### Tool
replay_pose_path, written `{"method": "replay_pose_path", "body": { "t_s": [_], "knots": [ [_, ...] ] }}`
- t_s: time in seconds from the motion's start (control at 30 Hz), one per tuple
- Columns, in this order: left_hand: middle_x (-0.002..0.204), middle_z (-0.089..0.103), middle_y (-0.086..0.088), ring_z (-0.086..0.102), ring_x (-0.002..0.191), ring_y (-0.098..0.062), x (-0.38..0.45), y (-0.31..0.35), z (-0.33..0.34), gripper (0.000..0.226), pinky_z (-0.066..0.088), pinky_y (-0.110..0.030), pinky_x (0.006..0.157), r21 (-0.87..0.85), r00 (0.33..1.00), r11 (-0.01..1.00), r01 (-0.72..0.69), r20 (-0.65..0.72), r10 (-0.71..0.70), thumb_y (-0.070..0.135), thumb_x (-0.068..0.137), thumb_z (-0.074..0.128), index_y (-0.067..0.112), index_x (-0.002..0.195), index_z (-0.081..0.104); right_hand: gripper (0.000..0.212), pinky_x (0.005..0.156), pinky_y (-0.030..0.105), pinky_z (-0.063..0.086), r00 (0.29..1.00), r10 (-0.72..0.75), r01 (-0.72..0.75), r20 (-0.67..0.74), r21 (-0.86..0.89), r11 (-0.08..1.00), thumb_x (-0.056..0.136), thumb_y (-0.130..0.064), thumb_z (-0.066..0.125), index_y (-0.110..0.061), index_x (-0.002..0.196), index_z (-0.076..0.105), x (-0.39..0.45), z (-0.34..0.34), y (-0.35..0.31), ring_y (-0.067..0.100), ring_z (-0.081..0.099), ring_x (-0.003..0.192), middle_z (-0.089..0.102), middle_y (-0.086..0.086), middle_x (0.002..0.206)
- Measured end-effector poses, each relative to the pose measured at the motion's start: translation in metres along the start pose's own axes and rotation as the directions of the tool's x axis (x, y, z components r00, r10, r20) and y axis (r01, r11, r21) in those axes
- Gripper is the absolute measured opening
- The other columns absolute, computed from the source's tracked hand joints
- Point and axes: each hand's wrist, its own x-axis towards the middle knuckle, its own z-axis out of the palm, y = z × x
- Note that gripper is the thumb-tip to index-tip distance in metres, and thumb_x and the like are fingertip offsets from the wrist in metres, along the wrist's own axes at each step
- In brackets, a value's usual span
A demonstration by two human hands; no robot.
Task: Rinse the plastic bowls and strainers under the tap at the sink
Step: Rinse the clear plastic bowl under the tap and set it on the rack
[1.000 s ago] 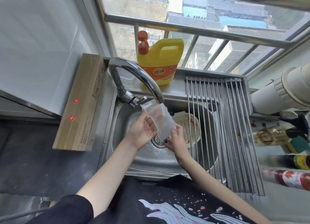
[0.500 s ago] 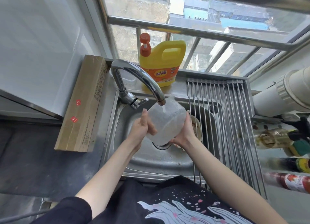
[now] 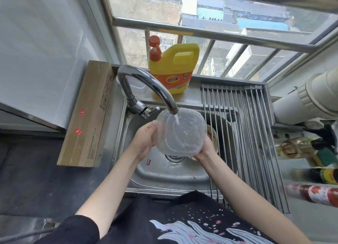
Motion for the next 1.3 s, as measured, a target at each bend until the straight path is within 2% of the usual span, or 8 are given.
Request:
{"method": "replay_pose_path", "body": {
  "t_s": [0.27,0.47,0.63,0.73,0.87,0.97,1.1,1.3],
  "knots": [
    [0.055,0.044,-0.014,0.042,0.057,-0.024,0.034,0.032,0.054,0.038,0.031,-0.033,0.055,0.703,0.926,0.704,-0.105,-0.189,0.327,0.015,0.087,0.06,0.013,0.053,0.044,0.03,0.071,0.059,0.055,0.991,0.083,-0.048,-0.102,0.308,0.95,0.092,-0.035,0.053,-0.018,0.115,0.062,-0.018,-0.01,0.02,0.037,0.061,0.101,0.063,0.014,0.118],
    [0.081,0.062,0.002,0.06,0.076,-0.013,0.033,0.045,0.097,0.03,0.047,-0.021,0.068,0.276,0.997,0.958,0.08,-0.033,-0.074,0.044,0.097,0.047,0.018,0.095,0.061,0.025,0.052,0.053,0.056,0.994,0.037,0.0,-0.101,0.342,0.94,0.085,-0.033,0.055,-0.014,0.098,0.065,-0.03,-0.003,0.008,0.036,0.07,0.065,0.072,0.017,0.085],
    [0.118,0.061,-0.01,0.052,0.095,-0.019,0.039,0.039,0.074,0.033,0.047,-0.034,0.091,0.246,0.98,0.951,0.188,-0.112,-0.165,0.023,0.099,0.049,0.004,0.125,0.055,0.025,0.066,0.051,0.056,0.983,-0.09,0.124,-0.158,0.219,0.968,0.095,-0.033,0.046,-0.02,0.108,0.063,-0.02,-0.01,0.003,0.034,0.062,0.093,0.064,0.012,0.114],
    [0.101,0.065,-0.011,0.061,0.087,-0.023,0.031,0.028,0.058,0.033,0.049,-0.041,0.09,0.0,0.966,0.967,0.254,-0.059,-0.254,0.036,0.09,0.059,0.007,0.106,0.064,0.022,0.07,0.047,0.058,0.98,-0.191,0.197,-0.06,0.134,0.971,0.091,-0.033,0.055,-0.021,0.107,0.065,-0.023,-0.004,-0.001,0.03,0.066,0.087,0.07,0.007,0.102],
    [0.089,0.068,-0.01,0.067,0.076,-0.023,0.024,0.005,0.028,0.037,0.054,-0.04,0.08,-0.229,0.959,0.955,0.187,-0.166,-0.228,0.045,0.088,0.059,0.01,0.098,0.067,0.052,0.091,0.049,0.051,0.972,-0.223,0.209,-0.072,-0.162,0.964,0.086,-0.052,0.059,-0.013,0.12,0.063,-0.018,0.006,0.001,0.031,0.062,0.108,0.067,0.01,0.117],
    [0.09,0.072,-0.01,0.067,0.084,-0.026,0.023,0.003,0.013,0.048,0.051,-0.041,0.082,-0.324,0.918,0.863,0.387,0.047,-0.394,0.051,0.097,0.042,0.011,0.11,0.065,0.094,0.093,0.05,0.051,0.949,-0.208,0.115,-0.236,-0.356,0.928,0.054,-0.082,0.065,-0.012,0.117,0.066,-0.017,0.013,0.005,0.03,0.066,0.104,0.069,0.012,0.115],
    [0.1,0.069,-0.012,0.063,0.095,-0.034,0.022,0.015,0.003,0.05,0.05,-0.05,0.083,-0.156,0.777,0.768,0.621,0.255,-0.576,0.051,0.091,0.037,0.016,0.088,0.073,0.076,0.08,0.039,0.057,0.913,-0.276,0.039,-0.301,-0.608,0.793,0.074,-0.078,0.05,-0.007,0.092,0.071,-0.017,0.022,0.0,0.024,0.07,0.084,0.074,0.008,0.089],
    [0.129,0.051,-0.019,0.053,0.106,-0.043,0.017,0.026,-0.012,0.079,0.054,-0.062,0.069,-0.034,0.704,0.715,0.699,0.209,-0.678,0.067,0.071,0.052,0.014,0.13,0.051,0.06,0.046,0.027,0.019,0.82,-0.568,0.314,0.069,-0.884,0.346,0.094,-0.055,0.045,-0.017,0.049,0.032,-0.022,0.056,-0.01,0.011,0.027,0.044,0.031,-0.003,0.046]
  ]
}}
